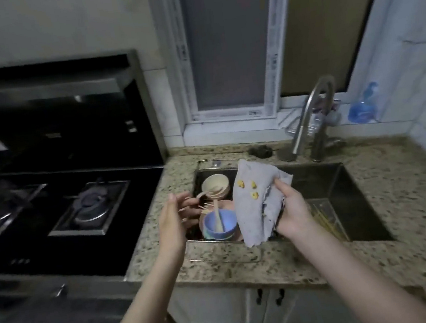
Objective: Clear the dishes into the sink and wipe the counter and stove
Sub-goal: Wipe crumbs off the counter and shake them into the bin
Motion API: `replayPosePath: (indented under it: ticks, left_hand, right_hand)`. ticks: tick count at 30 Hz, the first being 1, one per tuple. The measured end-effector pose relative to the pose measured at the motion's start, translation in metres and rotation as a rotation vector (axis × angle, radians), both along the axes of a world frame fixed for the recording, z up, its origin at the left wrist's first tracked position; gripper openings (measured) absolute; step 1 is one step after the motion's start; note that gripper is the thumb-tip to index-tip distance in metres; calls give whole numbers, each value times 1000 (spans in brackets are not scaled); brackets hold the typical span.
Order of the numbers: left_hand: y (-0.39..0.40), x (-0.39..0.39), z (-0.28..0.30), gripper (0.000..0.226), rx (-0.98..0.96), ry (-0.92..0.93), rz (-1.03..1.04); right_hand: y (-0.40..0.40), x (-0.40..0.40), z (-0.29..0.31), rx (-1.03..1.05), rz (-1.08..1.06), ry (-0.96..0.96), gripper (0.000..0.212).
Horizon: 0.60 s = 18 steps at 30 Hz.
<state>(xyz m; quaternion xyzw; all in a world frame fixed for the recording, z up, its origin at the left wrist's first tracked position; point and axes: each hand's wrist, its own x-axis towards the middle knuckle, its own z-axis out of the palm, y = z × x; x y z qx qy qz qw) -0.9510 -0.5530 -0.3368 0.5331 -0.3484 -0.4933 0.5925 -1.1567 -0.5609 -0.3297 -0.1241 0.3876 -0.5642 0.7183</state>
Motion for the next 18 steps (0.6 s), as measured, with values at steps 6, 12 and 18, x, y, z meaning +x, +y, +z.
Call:
replayPosePath:
  ticks: [6,12,18]
  left_hand:
    - [47,156,-1,40,-18,14,264]
    - [98,259,-8,38,-6,40,532]
    - [132,342,-15,37,19,26,765]
  right_hand:
    - [-7,162,-3,22,298,-7,33]
    - [-9,286,-10,14,554,-8,36]
    - [-9,406,-17,40,766,-28,36]
